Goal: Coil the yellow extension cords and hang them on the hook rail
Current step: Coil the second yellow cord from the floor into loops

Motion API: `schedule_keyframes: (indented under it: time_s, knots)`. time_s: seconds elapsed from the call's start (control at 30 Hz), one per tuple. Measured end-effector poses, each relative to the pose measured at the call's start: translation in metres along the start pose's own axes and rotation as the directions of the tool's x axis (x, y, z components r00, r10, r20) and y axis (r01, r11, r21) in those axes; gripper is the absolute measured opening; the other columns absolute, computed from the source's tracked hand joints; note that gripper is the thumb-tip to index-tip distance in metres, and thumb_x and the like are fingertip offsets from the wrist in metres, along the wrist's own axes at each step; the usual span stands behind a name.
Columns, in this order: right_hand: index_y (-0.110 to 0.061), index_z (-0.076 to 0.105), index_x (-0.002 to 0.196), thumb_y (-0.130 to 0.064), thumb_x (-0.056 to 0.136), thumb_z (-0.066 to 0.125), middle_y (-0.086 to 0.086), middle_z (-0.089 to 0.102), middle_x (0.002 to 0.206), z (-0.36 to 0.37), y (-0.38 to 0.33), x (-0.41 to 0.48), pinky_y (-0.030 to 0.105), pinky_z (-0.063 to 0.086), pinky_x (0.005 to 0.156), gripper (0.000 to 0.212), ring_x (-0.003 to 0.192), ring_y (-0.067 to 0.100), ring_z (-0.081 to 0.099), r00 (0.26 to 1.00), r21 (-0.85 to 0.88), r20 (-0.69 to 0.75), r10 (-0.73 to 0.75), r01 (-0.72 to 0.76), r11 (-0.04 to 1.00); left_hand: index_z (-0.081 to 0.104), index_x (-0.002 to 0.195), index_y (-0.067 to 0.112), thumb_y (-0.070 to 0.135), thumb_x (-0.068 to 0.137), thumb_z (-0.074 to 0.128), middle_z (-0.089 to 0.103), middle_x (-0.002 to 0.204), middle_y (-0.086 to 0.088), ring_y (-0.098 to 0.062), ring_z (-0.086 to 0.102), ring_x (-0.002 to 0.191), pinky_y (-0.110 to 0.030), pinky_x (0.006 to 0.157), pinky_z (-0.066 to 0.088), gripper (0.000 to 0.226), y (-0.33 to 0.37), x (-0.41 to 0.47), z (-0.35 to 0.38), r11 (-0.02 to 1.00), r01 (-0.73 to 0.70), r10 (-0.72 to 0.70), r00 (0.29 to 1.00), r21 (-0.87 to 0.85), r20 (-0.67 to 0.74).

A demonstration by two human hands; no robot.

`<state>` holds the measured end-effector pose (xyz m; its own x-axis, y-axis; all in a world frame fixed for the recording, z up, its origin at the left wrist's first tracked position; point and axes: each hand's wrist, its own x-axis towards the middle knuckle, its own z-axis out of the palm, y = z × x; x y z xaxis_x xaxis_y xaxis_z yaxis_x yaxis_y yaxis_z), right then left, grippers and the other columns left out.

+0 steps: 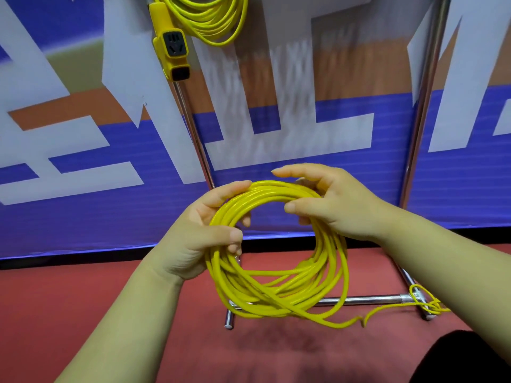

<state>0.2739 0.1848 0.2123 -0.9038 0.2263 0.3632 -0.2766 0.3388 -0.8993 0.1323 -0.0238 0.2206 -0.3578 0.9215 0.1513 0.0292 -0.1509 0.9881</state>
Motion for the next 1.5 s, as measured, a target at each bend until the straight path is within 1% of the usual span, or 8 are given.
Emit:
schedule_keyframes:
  time_s: [0.13, 0.33, 0.57, 0.77, 0.9, 1.07, 1.3, 1.5]
  knots:
    - [-0.028, 0.066, 0.127, -0.006, 0.090, 0.070, 0.007, 0.062, 0.074, 0.000, 0.006, -0.001, 0.036, 0.051, 0.062, 0.044, 0.060, 0.017, 0.055, 0.999, -0.003, -0.054, 0.003, -0.003, 1.000, 0.062, 0.131, 0.039, -0.008, 0.069, 0.068, 0.066, 0.087, -0.013, -0.026, 0.062, 0.060, -0.034, 0.058, 0.056, 0.078, -0.007, 0.003, 0.000, 0.969, 0.007, 0.034, 0.986, 0.245, -0.164]
    - [-0.027, 0.061, 0.126, -0.007, 0.089, 0.070, 0.013, 0.058, 0.069, -0.001, 0.012, 0.000, 0.039, 0.049, 0.060, 0.042, 0.058, 0.022, 0.053, 0.992, 0.034, -0.123, 0.036, -0.032, 0.999, 0.046, 0.143, 0.042, -0.001, 0.074, 0.067, 0.070, 0.077, -0.017, -0.038, 0.072, 0.071, -0.039, 0.061, 0.058, 0.084, -0.009, 0.006, 0.004, 0.934, 0.055, 0.000, 0.988, 0.353, -0.156]
    - [-0.022, 0.054, 0.112, -0.008, 0.087, 0.073, 0.012, 0.063, 0.076, 0.002, 0.022, 0.002, 0.031, 0.051, 0.062, 0.034, 0.064, 0.021, 0.057, 0.980, 0.145, -0.178, 0.087, -0.061, 0.988, 0.050, 0.143, 0.044, -0.001, 0.069, 0.067, 0.059, 0.068, -0.024, -0.035, 0.068, 0.056, -0.034, 0.053, 0.057, 0.089, -0.011, 0.007, 0.007, 0.999, 0.027, -0.024, 0.990, 0.021, -0.142]
    - [-0.023, 0.059, 0.116, -0.012, 0.087, 0.074, 0.014, 0.072, 0.086, 0.004, 0.030, 0.003, 0.036, 0.056, 0.071, 0.035, 0.072, 0.022, 0.066, 0.966, 0.132, -0.219, 0.135, -0.107, 0.985, 0.068, 0.126, 0.027, 0.006, 0.071, 0.068, 0.050, 0.063, -0.010, -0.022, 0.060, 0.047, -0.037, 0.055, 0.058, 0.059, -0.018, 0.010, 0.017, 0.978, 0.000, -0.013, 0.998, -0.208, -0.062]
    - [-0.035, 0.053, 0.126, -0.033, 0.081, 0.080, -0.004, 0.068, 0.105, 0.005, 0.050, -0.001, 0.035, 0.052, 0.076, 0.052, 0.086, 0.008, 0.068, 0.947, -0.094, -0.237, 0.218, -0.246, 0.965, 0.071, 0.118, 0.027, 0.002, 0.083, 0.063, 0.045, 0.061, -0.006, -0.019, 0.046, 0.045, -0.037, 0.055, 0.055, 0.043, -0.021, 0.011, 0.017, 0.979, -0.033, -0.009, 0.978, -0.199, -0.209]
    - [-0.030, 0.032, 0.141, -0.050, 0.073, 0.082, -0.001, 0.047, 0.124, 0.004, 0.063, -0.017, 0.027, 0.045, 0.078, 0.087, 0.103, 0.016, 0.059, 0.893, -0.274, -0.268, 0.362, -0.431, 0.860, 0.065, 0.124, 0.028, -0.002, 0.096, 0.054, 0.051, 0.066, -0.001, -0.012, 0.042, 0.044, -0.027, 0.046, 0.048, 0.042, -0.017, 0.010, 0.001, 0.975, -0.124, 0.009, 0.850, -0.184, -0.526]
    - [-0.028, 0.032, 0.095, -0.062, 0.058, 0.076, -0.003, 0.059, 0.109, 0.039, 0.088, -0.039, 0.041, 0.055, 0.087, 0.067, 0.094, 0.019, 0.064, 0.842, -0.365, 0.073, 0.535, -0.477, 0.800, 0.052, 0.143, 0.023, -0.001, 0.094, 0.060, 0.060, 0.074, -0.004, -0.013, 0.048, 0.049, -0.027, 0.051, 0.050, 0.055, -0.021, 0.012, -0.017, 0.937, -0.227, -0.019, 0.727, -0.266, -0.687]
    - [-0.018, 0.034, 0.082, -0.009, 0.094, 0.060, -0.004, 0.070, 0.080, 0.050, 0.094, -0.037, 0.034, 0.049, 0.074, 0.030, 0.080, 0.019, 0.067, 0.857, -0.356, 0.213, 0.468, -0.378, 0.855, 0.057, 0.136, 0.024, -0.001, 0.095, 0.058, 0.073, 0.084, -0.004, -0.018, 0.072, 0.072, -0.034, 0.069, 0.061, 0.048, -0.021, 0.011, -0.023, 0.881, -0.272, -0.080, 0.722, -0.387, -0.688]
